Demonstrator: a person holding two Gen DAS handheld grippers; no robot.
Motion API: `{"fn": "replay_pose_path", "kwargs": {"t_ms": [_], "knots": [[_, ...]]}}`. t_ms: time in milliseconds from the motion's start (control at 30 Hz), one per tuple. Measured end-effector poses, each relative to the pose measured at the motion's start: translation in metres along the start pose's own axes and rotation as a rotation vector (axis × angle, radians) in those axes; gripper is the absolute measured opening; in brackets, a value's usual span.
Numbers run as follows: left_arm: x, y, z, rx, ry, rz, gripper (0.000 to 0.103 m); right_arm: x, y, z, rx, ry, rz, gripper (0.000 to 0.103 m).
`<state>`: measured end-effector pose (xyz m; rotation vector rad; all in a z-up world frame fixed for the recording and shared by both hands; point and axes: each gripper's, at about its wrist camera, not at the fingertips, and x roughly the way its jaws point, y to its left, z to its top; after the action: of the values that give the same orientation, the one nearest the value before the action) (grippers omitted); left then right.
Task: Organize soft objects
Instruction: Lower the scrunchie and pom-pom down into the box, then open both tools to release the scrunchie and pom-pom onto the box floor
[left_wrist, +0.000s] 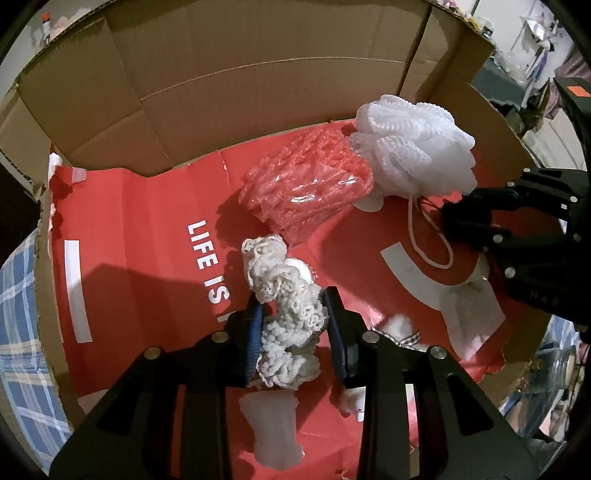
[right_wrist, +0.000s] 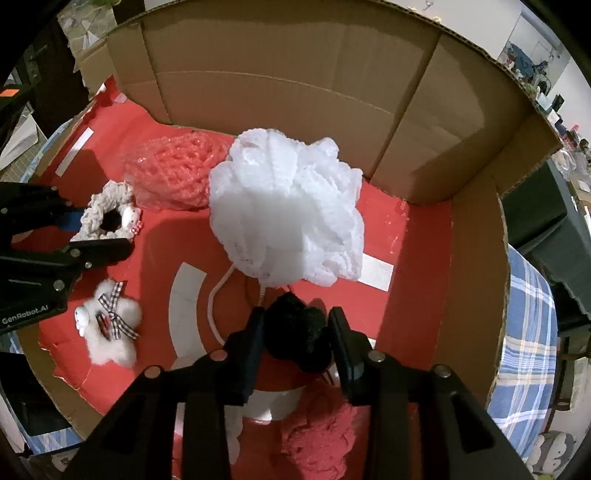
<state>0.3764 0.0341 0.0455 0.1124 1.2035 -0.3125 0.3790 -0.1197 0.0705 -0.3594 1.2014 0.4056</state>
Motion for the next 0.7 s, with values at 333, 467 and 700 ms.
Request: {"fn": "replay_pose_path", "kwargs": {"t_ms": [333, 467, 700], "knots": [[-0.017, -0.008, -0.002, 0.018, -0.056, -0.007, 0.061, -0.002, -0.001, -0.009, -0.018, -0.017, -0.028, 0.069], [-0.038, -0.012, -0.008, 0.011, -0.097, -0.010, 0.061, -0.019, -0.006, -0.012, -0.010, -0.051, -0.033, 0.072], [-0.095, -0.022, -0.039, -0.016, -0.228, -0.021, 0.072, -0.073, -0.005, -0.033, 0.008, -0.153, -0.038, 0.091]]}}
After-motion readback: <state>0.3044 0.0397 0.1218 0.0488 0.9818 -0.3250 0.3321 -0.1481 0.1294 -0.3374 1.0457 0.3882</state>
